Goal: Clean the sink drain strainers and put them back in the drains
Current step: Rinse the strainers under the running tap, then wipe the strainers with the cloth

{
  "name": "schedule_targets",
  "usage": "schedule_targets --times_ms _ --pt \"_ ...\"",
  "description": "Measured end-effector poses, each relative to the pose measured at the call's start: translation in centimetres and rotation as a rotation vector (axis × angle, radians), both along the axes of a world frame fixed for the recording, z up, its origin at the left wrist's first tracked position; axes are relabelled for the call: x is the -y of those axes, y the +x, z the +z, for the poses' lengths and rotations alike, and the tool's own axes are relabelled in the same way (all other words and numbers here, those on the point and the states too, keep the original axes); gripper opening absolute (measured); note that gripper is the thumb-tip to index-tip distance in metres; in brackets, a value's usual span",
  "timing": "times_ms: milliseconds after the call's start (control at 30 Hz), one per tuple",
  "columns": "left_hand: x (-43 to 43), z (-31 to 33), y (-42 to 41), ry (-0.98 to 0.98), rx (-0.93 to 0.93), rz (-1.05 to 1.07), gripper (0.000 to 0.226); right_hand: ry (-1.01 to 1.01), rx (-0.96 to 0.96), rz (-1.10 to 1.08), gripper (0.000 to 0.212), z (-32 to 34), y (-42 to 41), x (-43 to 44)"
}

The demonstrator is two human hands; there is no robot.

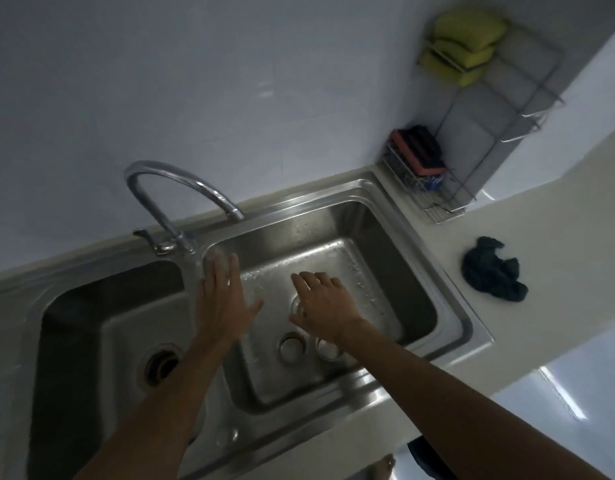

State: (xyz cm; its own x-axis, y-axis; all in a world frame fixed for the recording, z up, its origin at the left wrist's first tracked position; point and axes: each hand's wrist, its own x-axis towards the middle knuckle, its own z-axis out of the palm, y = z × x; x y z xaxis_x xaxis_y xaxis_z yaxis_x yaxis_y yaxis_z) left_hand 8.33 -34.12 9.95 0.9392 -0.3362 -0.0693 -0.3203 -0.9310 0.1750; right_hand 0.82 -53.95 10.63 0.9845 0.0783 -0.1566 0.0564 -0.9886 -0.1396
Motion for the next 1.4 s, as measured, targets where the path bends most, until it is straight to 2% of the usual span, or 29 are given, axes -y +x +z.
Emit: schedule_targets --times_ms 133,267,367,433,500,567,633,767,867,1067,1200,1300,1400 --pt "8.1 -1.1 -1.6 -0.043 -0.022 -0.206 0.111 0.034 0.009 -0.153 0.072 0.5 -3.2 6.5" --pt "18.6 -2.8 -5.2 -0.146 0.011 -0.39 0.109 -0.026 -0.01 -0.283 0.072 0.5 -7.4 15.1" --pt "25.8 -3.4 -9.6 -0.167 -0.023 -0.451 0.101 -0.021 0.013 -0.442 0.059 0.3 -10.4 21.7" --pt "29.6 -3.9 -12.2 -0.174 -0.062 -0.468 0.098 -0.066 0.006 -0.521 0.062 -0.1 -12.0 25.7" --pt "32.1 -4.6 -14.1 -0.17 -0.11 -0.463 0.098 -0.107 -0.004 -0.529 0.071 -0.8 -13.2 28.5" --pt "33.2 -5.4 -15.1 -0.146 -0.112 -0.464 0.095 -0.114 0.026 -0.513 0.066 -1.6 -13.6 30.1" --pt "33.2 -5.9 -15.3 -0.133 -0.098 -0.47 0.093 -0.086 0.051 -0.526 0.056 -2.2 -13.4 31.1" --pt "32.8 -5.7 -14.6 -0.13 -0.095 -0.508 0.093 -0.045 0.043 -0.589 0.054 -2.9 -12.3 32.7" --pt "32.9 -5.6 -14.8 -0.124 -0.106 -0.504 0.092 0.015 0.048 -0.616 0.043 -2.6 -11.3 33.7" --pt "32.0 -5.8 -14.4 -0.165 -0.154 -0.468 0.093 0.12 0.131 -0.56 0.037 -0.6 -9.4 33.8" --pt "25.7 -6.7 -12.5 -0.213 -0.231 -0.268 0.081 0.29 0.238 -0.395 0.031 0.9 -7.8 27.8" --pt "17.8 -8.4 -10.0 -0.086 -0.215 -0.087 0.067 0.325 0.239 -0.294 0.032 1.1 -5.9 22.6" --pt "11.1 -10.2 -7.7 0.102 -0.364 0.108 0.074 0.375 0.212 -0.228 0.03 0.4 -4.2 17.6"
